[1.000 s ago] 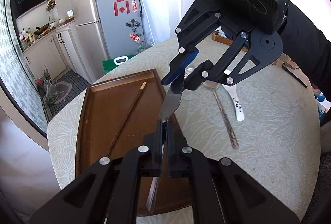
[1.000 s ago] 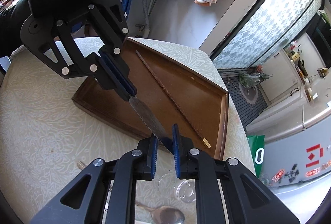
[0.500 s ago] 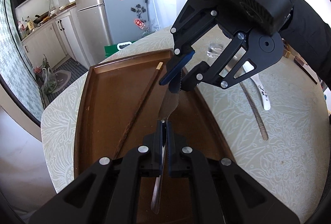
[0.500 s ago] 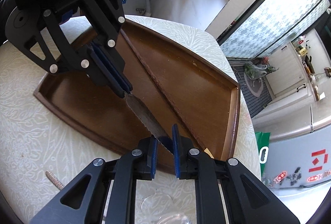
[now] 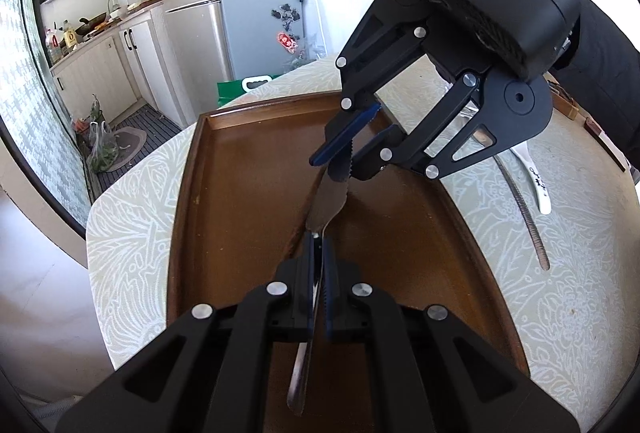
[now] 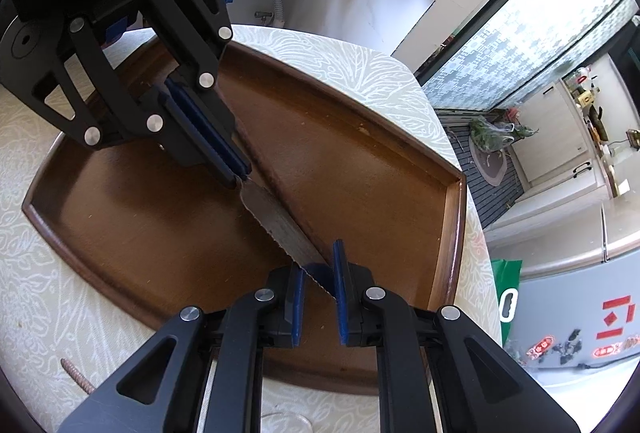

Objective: Organize utensils
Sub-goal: 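Lift the cake server and carry it over the wooden tray, then lower the cake server into the tray and open the right gripper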

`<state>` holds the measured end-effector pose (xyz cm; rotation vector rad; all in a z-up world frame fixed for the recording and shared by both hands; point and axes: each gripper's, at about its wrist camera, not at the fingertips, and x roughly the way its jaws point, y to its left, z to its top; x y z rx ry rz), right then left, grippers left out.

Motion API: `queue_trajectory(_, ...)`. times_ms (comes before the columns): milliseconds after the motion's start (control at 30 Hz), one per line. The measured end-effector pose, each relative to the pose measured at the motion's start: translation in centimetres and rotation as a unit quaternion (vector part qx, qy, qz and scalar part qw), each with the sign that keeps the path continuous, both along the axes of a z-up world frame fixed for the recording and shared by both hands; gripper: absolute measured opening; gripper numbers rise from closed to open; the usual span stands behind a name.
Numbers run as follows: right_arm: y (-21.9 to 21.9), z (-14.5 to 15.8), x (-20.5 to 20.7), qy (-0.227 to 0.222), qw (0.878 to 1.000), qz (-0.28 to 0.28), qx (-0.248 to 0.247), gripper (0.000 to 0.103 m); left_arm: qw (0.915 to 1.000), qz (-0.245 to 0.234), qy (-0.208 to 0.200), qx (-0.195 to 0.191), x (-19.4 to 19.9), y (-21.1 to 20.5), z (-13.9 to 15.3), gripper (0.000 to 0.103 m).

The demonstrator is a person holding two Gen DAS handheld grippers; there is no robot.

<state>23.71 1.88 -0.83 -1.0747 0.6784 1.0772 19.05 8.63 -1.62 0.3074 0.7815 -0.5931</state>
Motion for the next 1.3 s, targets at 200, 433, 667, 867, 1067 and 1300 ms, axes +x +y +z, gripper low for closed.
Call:
queue_trajectory(200, 0.9, 0.4, 0.7, -0.019, 1.0, 0.002, 0.008, 0.014, 0.9998, 0.013, -0.01, 0.006, 0.6, 1.1, 0.3, 0.005)
queue_trajectory(433, 1.4, 0.3, 1.4, -0.049, 0.999, -0.003, 0.014, 0.017, 0.9995, 0.029, -0.013, 0.007, 1.4, 2.0, 0.1, 0.006)
queue_trajectory(667, 0.8, 0.6, 1.5, -0.068, 0.997, -0.011, 0.017, 0.05, 0.9992, 0.033, -0.015, 0.019, 1.5, 1.5, -0.3, 0.014)
queue_trajectory(867, 0.1, 1.3, 1.5, -0.064, 0.998, -0.017, 0.013, 0.055, 0.9985, 0.039, -0.031, 0.02, 1.1, 1.4, 0.0, 0.059)
queue_trajectory(1067, -2.3, 4.1, 0.3, -0.055, 0.996, -0.042, 0.053, 0.075, 0.9963, 0.053, -0.064, 0.02, 0.0, 1.3, 2.2, 0.091)
queue_trajectory(1300, -9.9, 9.7, -3.2, -0.038, 0.981, -0.112, 0.152, 0.086, 0.9952, 0.03, -0.092, -0.007, -4.8, -0.7, 5.8, 0.096)
